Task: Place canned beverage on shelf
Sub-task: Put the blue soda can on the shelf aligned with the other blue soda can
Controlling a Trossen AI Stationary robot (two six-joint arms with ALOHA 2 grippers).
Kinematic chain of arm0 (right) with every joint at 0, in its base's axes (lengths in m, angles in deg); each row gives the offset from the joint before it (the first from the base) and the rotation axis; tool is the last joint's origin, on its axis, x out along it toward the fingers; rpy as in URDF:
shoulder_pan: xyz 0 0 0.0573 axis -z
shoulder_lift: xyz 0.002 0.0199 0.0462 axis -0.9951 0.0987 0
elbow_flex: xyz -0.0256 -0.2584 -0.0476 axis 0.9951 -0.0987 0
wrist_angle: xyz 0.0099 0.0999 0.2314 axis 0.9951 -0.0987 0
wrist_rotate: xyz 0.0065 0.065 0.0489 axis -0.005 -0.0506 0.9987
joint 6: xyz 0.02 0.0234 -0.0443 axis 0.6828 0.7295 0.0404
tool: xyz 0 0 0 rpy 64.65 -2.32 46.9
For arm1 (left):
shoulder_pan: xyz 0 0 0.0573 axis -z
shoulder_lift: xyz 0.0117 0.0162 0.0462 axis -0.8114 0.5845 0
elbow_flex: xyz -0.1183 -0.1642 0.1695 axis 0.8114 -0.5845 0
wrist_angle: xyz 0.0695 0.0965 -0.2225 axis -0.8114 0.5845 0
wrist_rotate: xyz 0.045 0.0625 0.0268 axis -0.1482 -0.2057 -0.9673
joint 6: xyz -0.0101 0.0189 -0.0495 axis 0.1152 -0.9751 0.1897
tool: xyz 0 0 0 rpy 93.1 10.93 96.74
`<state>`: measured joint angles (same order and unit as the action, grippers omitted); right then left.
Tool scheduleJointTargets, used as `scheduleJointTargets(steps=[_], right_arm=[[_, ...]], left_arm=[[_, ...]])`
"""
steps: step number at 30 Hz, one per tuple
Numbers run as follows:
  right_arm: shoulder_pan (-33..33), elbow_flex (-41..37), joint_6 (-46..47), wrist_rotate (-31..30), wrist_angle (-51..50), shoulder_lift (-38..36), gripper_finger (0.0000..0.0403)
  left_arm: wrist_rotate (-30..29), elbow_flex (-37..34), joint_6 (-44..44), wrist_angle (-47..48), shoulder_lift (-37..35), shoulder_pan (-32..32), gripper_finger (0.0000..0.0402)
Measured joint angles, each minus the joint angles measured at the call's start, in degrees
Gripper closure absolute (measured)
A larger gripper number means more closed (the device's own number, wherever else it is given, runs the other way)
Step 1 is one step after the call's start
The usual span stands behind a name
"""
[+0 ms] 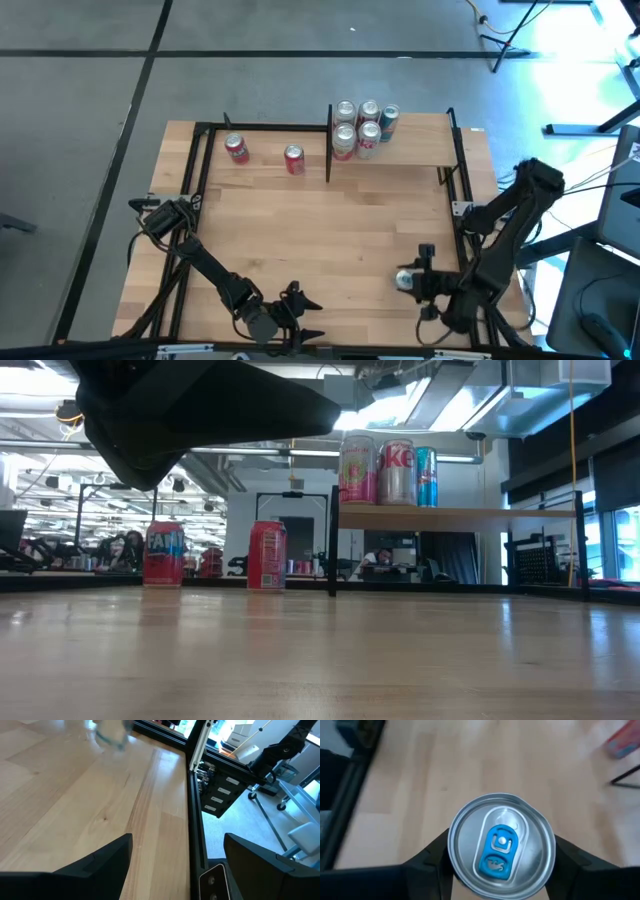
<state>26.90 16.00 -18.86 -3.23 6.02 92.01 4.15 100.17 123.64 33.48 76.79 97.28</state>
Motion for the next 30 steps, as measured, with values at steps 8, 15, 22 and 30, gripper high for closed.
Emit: scheduleJointTargets(steps=[8,15,22,30], right_arm=[[11.1,5.6,-15.1,-0.8,-9.0,-9.6,0.0201],[27.4,5.9,-30.9,5.8,-9.5,-17.8,0.0201],[42.5,5.9,-43.1,11.6,-8.7,-24.2,0.0201],[61.7,5.8,-53.9,23.2,-2.4,-25.7,0.0201]], left_arm=[[0.4,0.0,-0.3,0.0,0.0,0.2,0.0102],[6.1,0.0,-5.0,-0.1,-0.2,-2.4,0.0102],[20.9,0.0,-13.2,0.3,-2.7,-7.0,0.0102],[18.7,0.0,-21.5,12.4,-9.1,-6.5,0.0102]])
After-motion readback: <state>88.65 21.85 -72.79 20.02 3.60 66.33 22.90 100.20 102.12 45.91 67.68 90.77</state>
